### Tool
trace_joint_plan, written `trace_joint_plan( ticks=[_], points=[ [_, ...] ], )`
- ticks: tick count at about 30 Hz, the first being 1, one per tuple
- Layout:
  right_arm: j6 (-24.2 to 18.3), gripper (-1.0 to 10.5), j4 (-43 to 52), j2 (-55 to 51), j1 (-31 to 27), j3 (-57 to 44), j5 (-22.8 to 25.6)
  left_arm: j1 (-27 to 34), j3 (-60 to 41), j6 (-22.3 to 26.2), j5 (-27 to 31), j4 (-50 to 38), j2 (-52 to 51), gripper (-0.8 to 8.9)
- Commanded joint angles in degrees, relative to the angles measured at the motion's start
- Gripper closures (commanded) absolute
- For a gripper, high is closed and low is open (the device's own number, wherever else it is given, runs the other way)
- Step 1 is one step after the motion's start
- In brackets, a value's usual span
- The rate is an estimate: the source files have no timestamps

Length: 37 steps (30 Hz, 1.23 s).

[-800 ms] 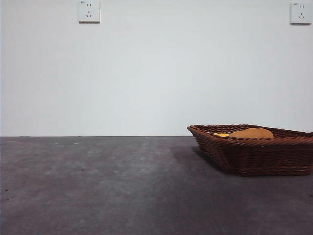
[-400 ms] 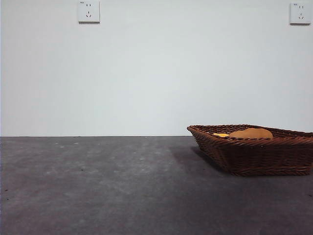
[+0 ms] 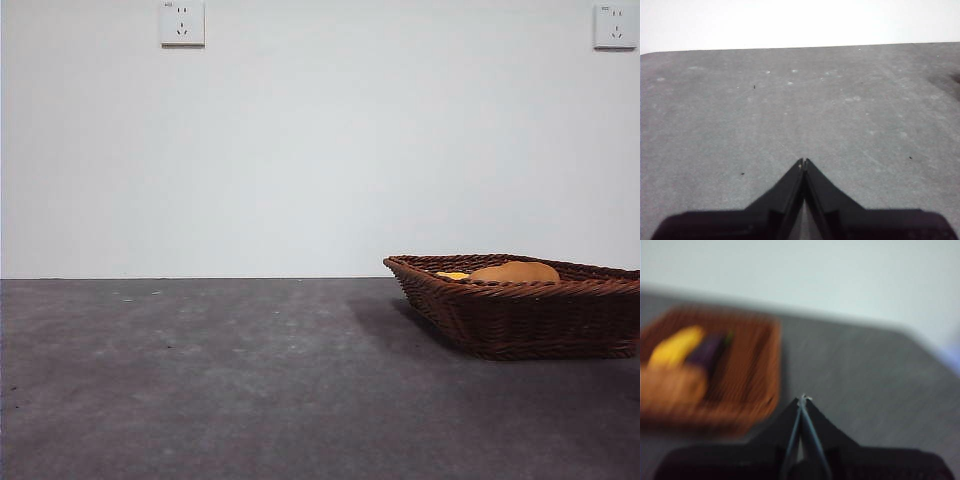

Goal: Help me put the vegetables on the table into the basket

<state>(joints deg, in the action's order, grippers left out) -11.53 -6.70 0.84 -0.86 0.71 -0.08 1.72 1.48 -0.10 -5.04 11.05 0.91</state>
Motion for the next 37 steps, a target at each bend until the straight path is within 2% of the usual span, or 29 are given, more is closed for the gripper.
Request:
trace_joint_plan(
  ticks=[1, 37],
  points=[
    [-0.3, 9.5, -2.3, -0.4, 1.0, 0.1, -0.5, 0.1, -0.5, -0.3, 0.1, -0.4, 0.3, 8.17],
    [-0.2, 9.5, -3.8, -0.4, 0.7, 0.1, 0.2, 0.1, -0.5, -0.3, 0.2, -0.4, 0.4, 8.17]
  ],
)
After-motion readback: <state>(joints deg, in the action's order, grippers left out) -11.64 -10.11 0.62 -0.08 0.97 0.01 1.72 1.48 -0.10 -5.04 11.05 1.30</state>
